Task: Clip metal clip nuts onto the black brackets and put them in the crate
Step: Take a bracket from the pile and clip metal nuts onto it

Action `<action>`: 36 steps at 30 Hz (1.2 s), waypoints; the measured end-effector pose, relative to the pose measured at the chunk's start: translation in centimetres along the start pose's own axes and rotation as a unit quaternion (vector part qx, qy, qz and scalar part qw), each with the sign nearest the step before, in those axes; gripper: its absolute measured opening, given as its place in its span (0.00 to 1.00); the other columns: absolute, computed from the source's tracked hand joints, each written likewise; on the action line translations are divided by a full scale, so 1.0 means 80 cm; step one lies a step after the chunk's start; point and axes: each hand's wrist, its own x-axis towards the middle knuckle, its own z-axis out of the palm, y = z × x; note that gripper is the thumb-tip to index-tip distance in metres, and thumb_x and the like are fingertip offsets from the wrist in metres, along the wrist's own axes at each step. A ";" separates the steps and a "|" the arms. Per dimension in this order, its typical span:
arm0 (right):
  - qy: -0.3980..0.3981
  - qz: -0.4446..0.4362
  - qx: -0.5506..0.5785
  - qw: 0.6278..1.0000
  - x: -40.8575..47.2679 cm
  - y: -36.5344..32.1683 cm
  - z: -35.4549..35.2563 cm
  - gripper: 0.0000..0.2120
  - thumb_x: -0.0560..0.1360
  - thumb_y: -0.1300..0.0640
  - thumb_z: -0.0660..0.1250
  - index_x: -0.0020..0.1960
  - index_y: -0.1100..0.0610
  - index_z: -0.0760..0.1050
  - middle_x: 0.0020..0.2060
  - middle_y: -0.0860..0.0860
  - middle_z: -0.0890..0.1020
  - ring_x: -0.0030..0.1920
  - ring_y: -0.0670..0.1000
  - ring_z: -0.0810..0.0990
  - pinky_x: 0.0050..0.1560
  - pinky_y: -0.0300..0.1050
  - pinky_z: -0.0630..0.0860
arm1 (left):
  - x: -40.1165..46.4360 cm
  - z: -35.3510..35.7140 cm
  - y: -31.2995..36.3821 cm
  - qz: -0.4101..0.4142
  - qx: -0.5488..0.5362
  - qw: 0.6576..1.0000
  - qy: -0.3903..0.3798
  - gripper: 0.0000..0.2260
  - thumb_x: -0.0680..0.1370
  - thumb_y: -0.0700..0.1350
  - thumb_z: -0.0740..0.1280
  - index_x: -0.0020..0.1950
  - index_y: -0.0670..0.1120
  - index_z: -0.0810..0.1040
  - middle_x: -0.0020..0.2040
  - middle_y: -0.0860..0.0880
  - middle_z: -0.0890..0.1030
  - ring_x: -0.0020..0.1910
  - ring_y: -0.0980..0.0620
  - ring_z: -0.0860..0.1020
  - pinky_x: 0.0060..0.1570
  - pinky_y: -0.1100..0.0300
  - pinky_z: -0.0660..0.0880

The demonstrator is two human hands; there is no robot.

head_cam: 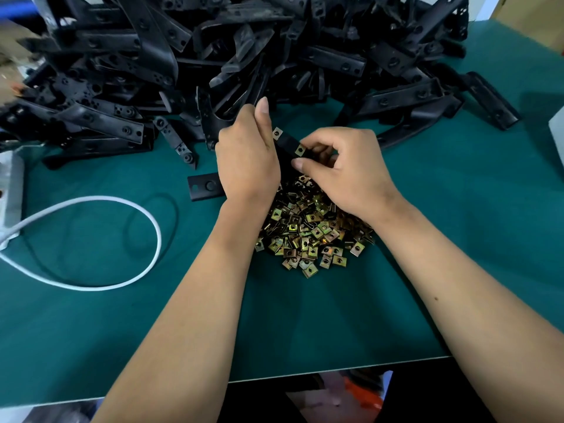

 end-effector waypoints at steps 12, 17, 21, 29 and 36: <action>-0.010 -0.021 -0.058 0.998 0.002 0.000 0.002 0.07 0.73 0.55 0.77 0.47 0.58 0.84 0.39 0.47 0.83 0.39 0.46 0.80 0.41 0.42 0.76 | -0.001 0.003 -0.004 -0.027 -0.001 1.000 -0.007 0.20 0.87 0.55 0.50 0.42 0.46 0.70 0.35 0.51 0.76 0.38 0.40 0.78 0.37 0.52 0.65; 0.014 -0.001 -0.056 0.998 0.004 0.008 -0.001 0.07 0.75 0.55 0.76 0.50 0.56 0.84 0.42 0.45 0.82 0.42 0.44 0.78 0.44 0.32 0.70 | 0.008 -0.004 -0.016 -0.004 -0.128 0.987 -0.100 0.21 0.87 0.55 0.51 0.53 0.47 0.80 0.40 0.52 0.81 0.41 0.55 0.78 0.44 0.51 0.72; 0.029 0.010 -0.061 0.998 0.006 0.014 -0.005 0.11 0.76 0.55 0.76 0.57 0.56 0.83 0.47 0.43 0.82 0.48 0.40 0.77 0.49 0.25 0.68 | 0.010 -0.011 -0.024 0.047 -0.226 0.948 -0.218 0.11 0.83 0.49 0.64 0.65 0.50 0.77 0.49 0.58 0.81 0.48 0.58 0.79 0.52 0.56 0.77; 0.043 -0.011 -0.059 0.997 0.005 0.010 -0.007 0.12 0.73 0.57 0.78 0.54 0.57 0.84 0.47 0.47 0.83 0.48 0.45 0.80 0.51 0.34 0.74 | 0.015 -0.018 -0.033 0.107 -0.236 0.927 -0.270 0.14 0.76 0.40 0.74 0.60 0.47 0.78 0.50 0.55 0.81 0.47 0.56 0.80 0.49 0.59 0.76; 0.039 0.001 -0.049 0.998 0.006 0.015 -0.008 0.10 0.70 0.56 0.81 0.48 0.56 0.85 0.42 0.44 0.81 0.41 0.39 0.75 0.44 0.30 0.68 | 0.020 -0.017 -0.035 0.094 -0.239 0.927 -0.273 0.12 0.74 0.40 0.77 0.54 0.47 0.81 0.47 0.52 0.83 0.49 0.49 0.82 0.53 0.52 0.80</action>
